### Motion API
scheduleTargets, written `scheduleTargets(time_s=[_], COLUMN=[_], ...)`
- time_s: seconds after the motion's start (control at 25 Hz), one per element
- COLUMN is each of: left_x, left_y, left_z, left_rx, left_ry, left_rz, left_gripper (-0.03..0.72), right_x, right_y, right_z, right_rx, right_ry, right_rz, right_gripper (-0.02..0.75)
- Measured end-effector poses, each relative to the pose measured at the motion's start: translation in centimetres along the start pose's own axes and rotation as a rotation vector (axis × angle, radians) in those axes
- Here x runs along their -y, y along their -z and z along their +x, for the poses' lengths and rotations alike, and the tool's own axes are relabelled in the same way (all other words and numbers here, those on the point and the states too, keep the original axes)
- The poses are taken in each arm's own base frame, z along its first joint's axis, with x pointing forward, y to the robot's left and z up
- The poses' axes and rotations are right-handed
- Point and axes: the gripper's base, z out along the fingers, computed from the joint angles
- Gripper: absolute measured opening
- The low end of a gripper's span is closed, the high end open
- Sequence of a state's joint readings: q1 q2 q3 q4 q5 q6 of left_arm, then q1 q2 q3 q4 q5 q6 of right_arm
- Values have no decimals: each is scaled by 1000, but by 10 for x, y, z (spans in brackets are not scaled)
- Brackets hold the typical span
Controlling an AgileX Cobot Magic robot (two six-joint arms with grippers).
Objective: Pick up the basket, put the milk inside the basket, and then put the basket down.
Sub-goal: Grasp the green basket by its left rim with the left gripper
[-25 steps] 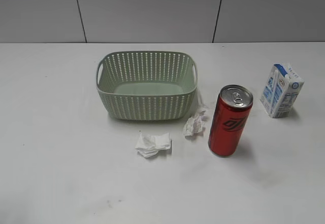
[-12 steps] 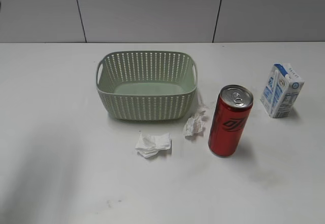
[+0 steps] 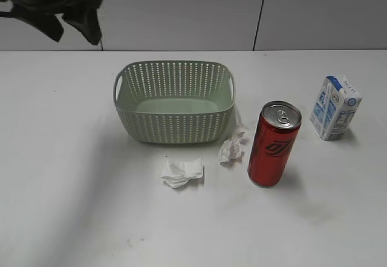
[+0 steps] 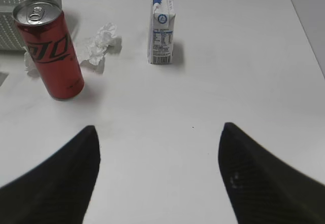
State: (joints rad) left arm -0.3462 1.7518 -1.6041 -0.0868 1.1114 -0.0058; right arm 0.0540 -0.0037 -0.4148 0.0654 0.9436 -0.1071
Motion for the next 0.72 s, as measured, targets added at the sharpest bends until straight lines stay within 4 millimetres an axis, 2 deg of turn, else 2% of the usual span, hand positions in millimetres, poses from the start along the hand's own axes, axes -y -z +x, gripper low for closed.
scheduleTargets(time_s=[0.24,0.44,0.72], left_x=[7,5,6], left_y=[-55,-95,-136], left_z=[-21,-20,-16], left_rx=[-82,-167,-222], left_ry=[31,75,166], left_rz=[-2,-7,21], left_gripper=[615,625,622], right_x=[0,0,0], right_y=[0,0,0], right_z=[0,0,0], right_rx=[0,0,0], right_ry=[-2,-1,-1], right_rz=[0,0,0], right_gripper=[571,571,571])
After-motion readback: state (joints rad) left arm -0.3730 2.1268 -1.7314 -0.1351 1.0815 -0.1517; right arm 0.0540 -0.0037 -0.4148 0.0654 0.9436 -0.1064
